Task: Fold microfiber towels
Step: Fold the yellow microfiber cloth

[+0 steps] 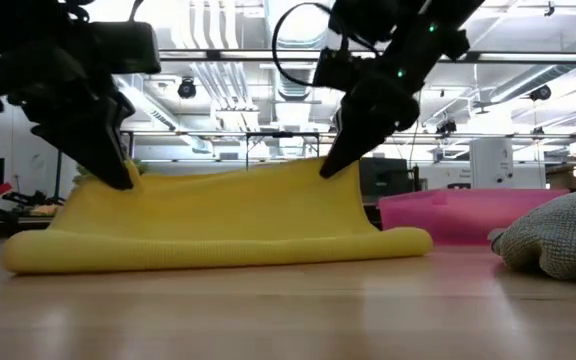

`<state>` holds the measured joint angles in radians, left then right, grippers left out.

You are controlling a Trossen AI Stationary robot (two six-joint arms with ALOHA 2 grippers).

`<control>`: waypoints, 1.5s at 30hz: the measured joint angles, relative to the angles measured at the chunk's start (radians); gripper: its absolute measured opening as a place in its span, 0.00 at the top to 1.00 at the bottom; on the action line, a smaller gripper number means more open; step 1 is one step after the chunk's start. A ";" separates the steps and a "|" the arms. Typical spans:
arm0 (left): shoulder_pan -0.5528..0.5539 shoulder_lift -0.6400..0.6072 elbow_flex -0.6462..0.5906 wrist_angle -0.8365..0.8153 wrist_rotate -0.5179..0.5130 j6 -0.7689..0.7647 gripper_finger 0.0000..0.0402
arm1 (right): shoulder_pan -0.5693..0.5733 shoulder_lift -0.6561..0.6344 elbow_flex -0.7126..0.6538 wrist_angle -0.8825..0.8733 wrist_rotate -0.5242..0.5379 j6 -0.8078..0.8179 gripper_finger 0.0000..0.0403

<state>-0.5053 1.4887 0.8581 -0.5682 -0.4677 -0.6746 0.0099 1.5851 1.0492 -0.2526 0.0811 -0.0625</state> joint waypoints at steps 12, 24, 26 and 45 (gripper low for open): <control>0.046 0.000 -0.001 0.000 -0.007 0.004 1.00 | -0.040 0.119 0.056 0.011 0.036 -0.016 0.96; 0.061 -0.003 0.009 -0.109 0.001 0.026 0.69 | -0.057 0.089 0.076 -0.029 0.035 -0.002 0.70; 0.061 -0.010 0.023 -0.186 0.027 0.025 0.64 | -0.057 0.073 0.076 -0.053 0.034 0.011 0.66; 0.048 -0.051 -0.121 -0.078 0.136 -0.022 0.69 | -0.034 0.020 -0.015 0.059 0.022 0.040 0.65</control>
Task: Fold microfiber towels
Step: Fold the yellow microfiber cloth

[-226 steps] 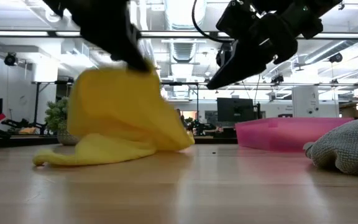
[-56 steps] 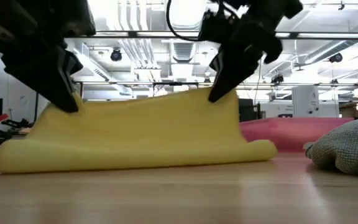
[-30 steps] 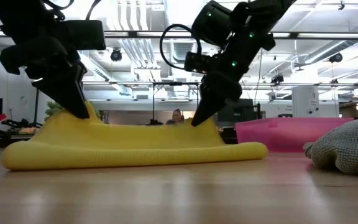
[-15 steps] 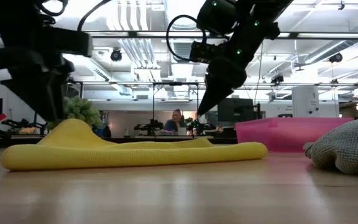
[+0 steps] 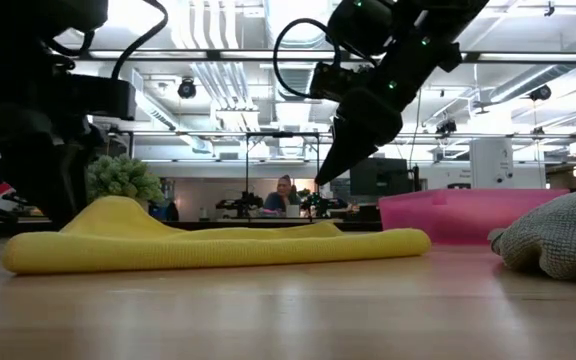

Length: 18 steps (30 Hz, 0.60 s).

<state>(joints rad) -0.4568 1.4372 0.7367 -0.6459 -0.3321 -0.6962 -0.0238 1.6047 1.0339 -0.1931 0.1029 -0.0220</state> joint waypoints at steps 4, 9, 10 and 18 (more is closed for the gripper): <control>0.001 0.008 -0.012 0.010 -0.001 -0.002 0.71 | 0.000 0.000 -0.014 0.024 0.000 0.004 0.66; 0.002 0.013 -0.001 0.001 -0.243 -0.028 0.73 | 0.000 0.000 -0.024 0.057 0.000 0.020 0.66; 0.002 0.012 0.008 -0.013 -0.303 -0.026 0.74 | 0.000 0.000 -0.024 0.057 0.000 0.021 0.65; -0.010 0.007 0.039 -0.089 -0.331 0.323 0.83 | 0.000 0.000 -0.024 0.058 0.000 0.036 0.66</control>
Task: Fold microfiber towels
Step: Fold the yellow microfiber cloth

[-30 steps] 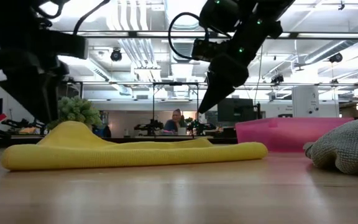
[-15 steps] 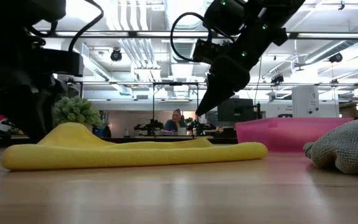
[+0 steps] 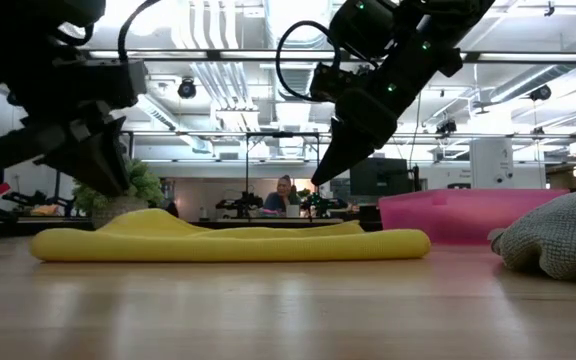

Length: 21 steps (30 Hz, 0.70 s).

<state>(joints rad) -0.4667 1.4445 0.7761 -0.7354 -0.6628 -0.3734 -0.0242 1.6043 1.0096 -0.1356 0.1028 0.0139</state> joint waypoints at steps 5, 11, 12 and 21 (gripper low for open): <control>0.003 0.004 -0.001 -0.025 -0.028 -0.015 0.86 | 0.000 0.000 0.000 0.024 0.000 0.001 0.67; 0.017 0.004 -0.004 -0.023 -0.027 -0.243 0.86 | 0.000 0.000 0.000 0.068 0.000 -0.003 0.67; 0.020 0.004 -0.009 -0.014 -0.028 -0.289 0.86 | 0.000 0.003 0.000 0.082 -0.001 -0.004 0.67; 0.020 0.008 -0.115 0.379 0.008 -0.324 0.86 | 0.019 0.115 -0.006 0.345 -0.094 -0.011 0.67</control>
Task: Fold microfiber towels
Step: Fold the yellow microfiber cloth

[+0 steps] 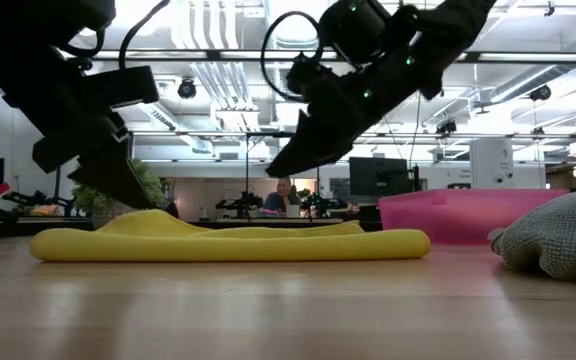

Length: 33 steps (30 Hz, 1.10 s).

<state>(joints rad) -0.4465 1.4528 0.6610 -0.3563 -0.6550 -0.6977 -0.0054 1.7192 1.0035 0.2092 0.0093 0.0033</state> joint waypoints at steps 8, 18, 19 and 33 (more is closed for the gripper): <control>0.002 -0.001 -0.011 0.034 0.002 -0.007 0.86 | 0.023 0.139 0.011 0.171 -0.113 0.037 0.80; 0.015 -0.093 -0.014 0.001 0.153 -0.163 0.86 | 0.032 0.177 0.050 0.018 -0.114 0.007 0.98; 0.015 -0.107 -0.016 0.004 0.160 -0.166 0.86 | 0.036 0.175 0.050 0.004 -0.115 0.004 0.98; 0.022 -0.250 -0.030 -0.004 0.253 -0.358 0.86 | 0.151 0.176 0.051 -0.072 -0.201 -0.059 0.98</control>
<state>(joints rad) -0.4244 1.2027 0.6308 -0.3607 -0.4023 -1.0560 0.1452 1.8954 1.0543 0.1370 -0.1921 -0.0554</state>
